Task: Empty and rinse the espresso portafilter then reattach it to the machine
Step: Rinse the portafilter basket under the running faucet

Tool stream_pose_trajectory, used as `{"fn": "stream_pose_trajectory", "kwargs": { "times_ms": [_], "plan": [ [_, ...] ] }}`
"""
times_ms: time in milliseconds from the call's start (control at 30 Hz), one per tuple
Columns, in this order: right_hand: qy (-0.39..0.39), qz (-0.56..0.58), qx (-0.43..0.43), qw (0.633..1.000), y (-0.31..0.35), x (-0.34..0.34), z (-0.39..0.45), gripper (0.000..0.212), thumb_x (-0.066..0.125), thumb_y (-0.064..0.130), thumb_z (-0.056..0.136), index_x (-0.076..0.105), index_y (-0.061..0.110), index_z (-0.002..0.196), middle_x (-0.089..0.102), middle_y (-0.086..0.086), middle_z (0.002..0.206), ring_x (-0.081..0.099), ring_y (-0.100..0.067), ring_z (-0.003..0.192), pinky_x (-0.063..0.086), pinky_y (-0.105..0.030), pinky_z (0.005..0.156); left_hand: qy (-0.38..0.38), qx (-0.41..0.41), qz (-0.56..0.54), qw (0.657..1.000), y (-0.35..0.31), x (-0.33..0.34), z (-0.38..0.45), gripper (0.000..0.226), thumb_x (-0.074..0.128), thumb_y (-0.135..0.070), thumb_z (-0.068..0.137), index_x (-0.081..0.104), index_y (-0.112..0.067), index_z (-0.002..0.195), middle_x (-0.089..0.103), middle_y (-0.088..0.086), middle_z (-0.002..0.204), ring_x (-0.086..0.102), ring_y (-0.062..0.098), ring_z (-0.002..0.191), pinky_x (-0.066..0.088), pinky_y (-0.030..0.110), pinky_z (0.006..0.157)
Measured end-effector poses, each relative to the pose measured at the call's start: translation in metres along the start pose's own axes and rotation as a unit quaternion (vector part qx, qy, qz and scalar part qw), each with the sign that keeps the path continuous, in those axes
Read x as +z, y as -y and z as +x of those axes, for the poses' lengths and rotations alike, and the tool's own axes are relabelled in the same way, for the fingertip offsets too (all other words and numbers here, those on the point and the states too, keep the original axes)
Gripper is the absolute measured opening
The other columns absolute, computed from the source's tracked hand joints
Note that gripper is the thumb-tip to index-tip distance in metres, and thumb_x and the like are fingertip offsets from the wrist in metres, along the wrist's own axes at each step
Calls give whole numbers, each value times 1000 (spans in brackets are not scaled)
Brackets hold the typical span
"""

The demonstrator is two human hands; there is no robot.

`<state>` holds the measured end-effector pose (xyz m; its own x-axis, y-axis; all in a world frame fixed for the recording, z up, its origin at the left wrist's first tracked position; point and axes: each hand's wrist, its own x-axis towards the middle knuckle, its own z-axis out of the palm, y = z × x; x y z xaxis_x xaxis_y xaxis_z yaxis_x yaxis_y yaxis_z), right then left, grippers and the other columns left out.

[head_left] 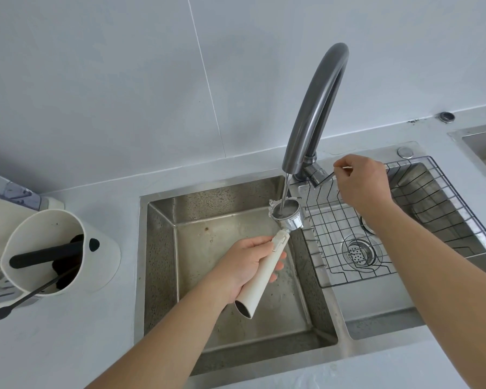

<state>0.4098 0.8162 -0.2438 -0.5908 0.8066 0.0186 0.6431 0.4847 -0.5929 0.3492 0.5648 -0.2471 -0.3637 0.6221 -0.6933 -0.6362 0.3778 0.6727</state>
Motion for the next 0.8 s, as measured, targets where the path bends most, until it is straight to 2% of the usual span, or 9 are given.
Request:
{"fn": "stream_pose_trajectory", "kwargs": {
  "times_ms": [267,400,500,600,700,800],
  "plan": [
    [6,23,19,1000,2,-3,-1,19,55,14,94,72,11,99,72,-12,89,67,-32,70,60,-44,68,-26,7,90,996,1,-23,-2,22,59,-14,94,70,-16,112,74,10,93,68,19,72,53,32,59],
    [3,20,26,999,3,-5,4,17,57,17,94,71,12,101,72,-7,94,64,-26,64,59,-38,65,-34,15,111,993,-2,-30,-7,18,61,-15,93,75,-22,103,74,11,92,67,21,74,54,30,58],
    [-5,29,36,999,4,-4,7,19,59,19,93,71,13,106,72,-5,101,65,-26,68,57,-35,65,-38,29,117,992,-6,-29,-12,19,61,-13,93,75,-25,99,72,15,94,66,21,75,54,27,55],
    [-17,59,46,997,5,-1,12,22,63,22,90,70,16,109,73,-5,109,67,-21,81,54,-31,69,-53,45,137,988,-7,-29,-14,23,64,-14,90,77,-33,92,71,23,100,65,24,77,54,30,59],
    [-6,81,52,995,3,1,16,23,70,25,85,67,17,106,74,-4,104,67,-19,92,54,-31,75,-69,59,140,986,-9,-31,-15,28,65,-12,89,77,-37,86,71,17,91,64,25,76,52,32,61],
    [-1,74,52,996,1,1,18,21,71,24,84,68,15,102,72,-5,96,66,-21,86,52,-28,69,-81,81,166,980,-13,-33,-19,31,65,-10,88,74,-40,88,72,11,86,63,21,69,51,28,55]
  ]
}}
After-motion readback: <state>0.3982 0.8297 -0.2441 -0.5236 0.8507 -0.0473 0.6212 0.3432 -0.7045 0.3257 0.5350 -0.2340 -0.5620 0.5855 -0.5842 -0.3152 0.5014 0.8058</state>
